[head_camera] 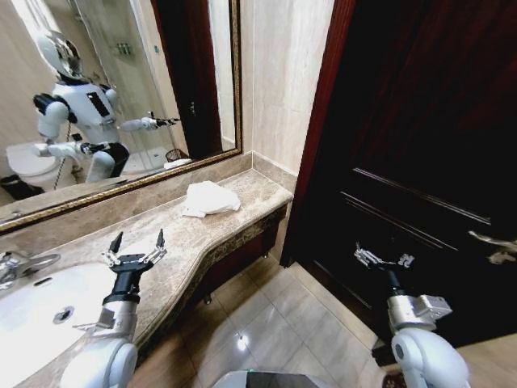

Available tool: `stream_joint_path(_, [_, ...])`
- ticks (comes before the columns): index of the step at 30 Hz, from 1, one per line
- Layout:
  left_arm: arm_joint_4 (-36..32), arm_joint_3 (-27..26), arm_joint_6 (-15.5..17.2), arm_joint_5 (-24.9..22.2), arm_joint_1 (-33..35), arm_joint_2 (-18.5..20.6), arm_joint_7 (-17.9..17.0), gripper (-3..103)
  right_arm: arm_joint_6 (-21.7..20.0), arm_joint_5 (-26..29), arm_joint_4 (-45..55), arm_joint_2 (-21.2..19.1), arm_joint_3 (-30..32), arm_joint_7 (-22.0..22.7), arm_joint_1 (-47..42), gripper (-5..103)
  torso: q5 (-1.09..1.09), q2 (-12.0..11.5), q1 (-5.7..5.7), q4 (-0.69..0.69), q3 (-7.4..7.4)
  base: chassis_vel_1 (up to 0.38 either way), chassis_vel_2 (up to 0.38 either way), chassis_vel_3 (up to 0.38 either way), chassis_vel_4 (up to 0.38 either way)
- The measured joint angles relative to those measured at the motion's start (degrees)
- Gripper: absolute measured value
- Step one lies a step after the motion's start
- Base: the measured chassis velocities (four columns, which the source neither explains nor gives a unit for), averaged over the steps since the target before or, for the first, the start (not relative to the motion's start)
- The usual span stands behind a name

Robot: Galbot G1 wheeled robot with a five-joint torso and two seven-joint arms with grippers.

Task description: Discard the used towel into the hamper.

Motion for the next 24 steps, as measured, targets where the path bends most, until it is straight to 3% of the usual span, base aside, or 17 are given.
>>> stream_joint_path(12, [0.1,-0.4,0.4,0.1,-0.3,0.2,-0.3,100,-0.7,-0.1,-0.3,0.7,-0.6,-0.3,1.1,100,0.00,0.0,0.02,0.00,0.01,-0.048,0.053,0.050,-0.049])
stream_joint_path(17, [-0.7,-0.4,2.8,-1.3,-0.5,0.5,-0.9,100,-1.6,-0.1,-0.1,0.7,-0.7,-0.4,1.7,100,0.00,0.0,0.02,0.01,0.00,-0.043,0.031,0.046,-0.030])
stream_joint_path(24, [-0.8,-0.5,3.5,-1.2,-0.7,1.0,-0.5,100,-1.7,0.0,0.0,0.7,-0.7,-0.7,1.7,100,0.00,0.0,0.01,0.01,0.00,-0.043,0.040,0.036,-0.052])
